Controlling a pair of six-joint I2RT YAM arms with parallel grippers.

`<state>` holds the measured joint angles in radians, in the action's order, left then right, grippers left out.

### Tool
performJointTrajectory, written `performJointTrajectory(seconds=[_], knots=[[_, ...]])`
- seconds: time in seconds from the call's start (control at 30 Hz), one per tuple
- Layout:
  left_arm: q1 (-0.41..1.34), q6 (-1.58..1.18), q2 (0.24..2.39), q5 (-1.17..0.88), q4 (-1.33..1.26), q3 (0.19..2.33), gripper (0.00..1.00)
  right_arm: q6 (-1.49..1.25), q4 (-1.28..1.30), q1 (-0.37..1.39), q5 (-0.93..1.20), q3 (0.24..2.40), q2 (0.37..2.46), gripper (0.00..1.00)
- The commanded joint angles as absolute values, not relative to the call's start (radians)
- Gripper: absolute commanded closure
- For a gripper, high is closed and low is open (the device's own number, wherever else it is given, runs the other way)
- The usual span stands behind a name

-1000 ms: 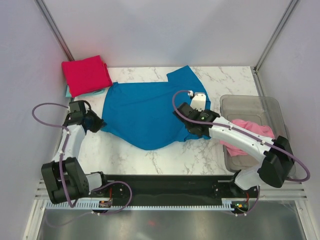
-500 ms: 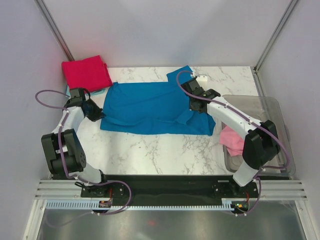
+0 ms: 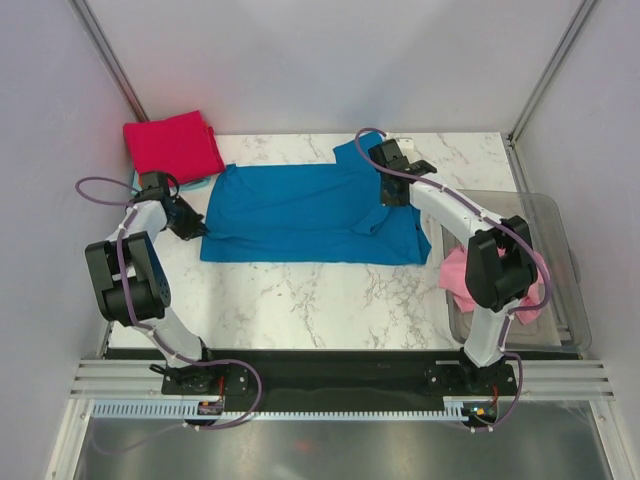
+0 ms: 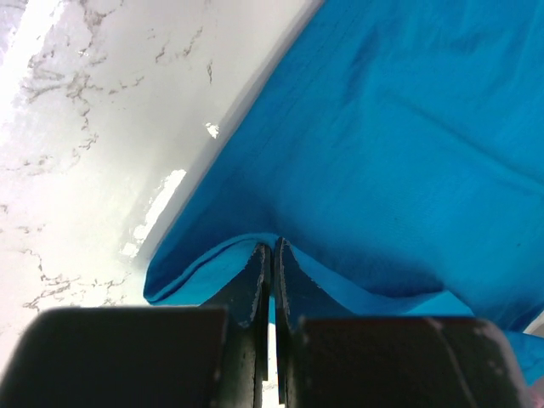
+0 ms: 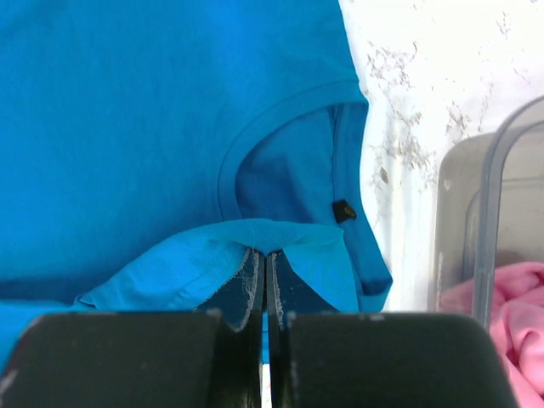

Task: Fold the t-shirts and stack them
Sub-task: Fold the tshirt

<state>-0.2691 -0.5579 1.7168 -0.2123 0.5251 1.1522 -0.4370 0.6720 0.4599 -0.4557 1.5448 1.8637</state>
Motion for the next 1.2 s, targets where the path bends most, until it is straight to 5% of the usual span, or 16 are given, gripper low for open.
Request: performJointTrajectory(seconds=[0.0,0.3,0.4,0.43,0.5,0.63,0.9,1.17], knots=[[-0.284,-0.520,1.744,-0.222,0.526,1.192,0.98,-0.407,0.647,0.437,-0.437,1.626,1.884,1.00],[-0.304,-0.519,1.776,-0.297,0.514,1.197,0.97,-0.321,0.647,0.411,-0.397,1.796,2.071,0.99],[-0.305,-0.508,1.779,-0.336,0.503,1.195,0.77,-0.308,0.673,0.390,-0.403,1.891,2.150,0.66],[-0.305,-0.506,1.779,-0.347,0.494,1.193,0.72,-0.310,0.690,0.382,-0.411,1.908,2.166,0.40],[-0.305,-0.503,1.773,-0.362,0.491,1.193,0.50,-0.328,0.710,0.359,-0.426,1.943,2.194,0.21],[-0.305,-0.494,1.717,-0.338,0.473,1.178,0.30,-0.336,0.724,0.327,-0.414,1.951,2.169,0.16],[-0.295,-0.486,1.528,-0.261,0.440,1.114,0.30,-0.445,0.516,0.328,-0.083,1.575,1.916,0.16],[-0.279,-0.482,1.508,-0.290,0.433,1.101,0.32,-0.571,0.364,0.348,0.121,1.407,1.924,0.19]])
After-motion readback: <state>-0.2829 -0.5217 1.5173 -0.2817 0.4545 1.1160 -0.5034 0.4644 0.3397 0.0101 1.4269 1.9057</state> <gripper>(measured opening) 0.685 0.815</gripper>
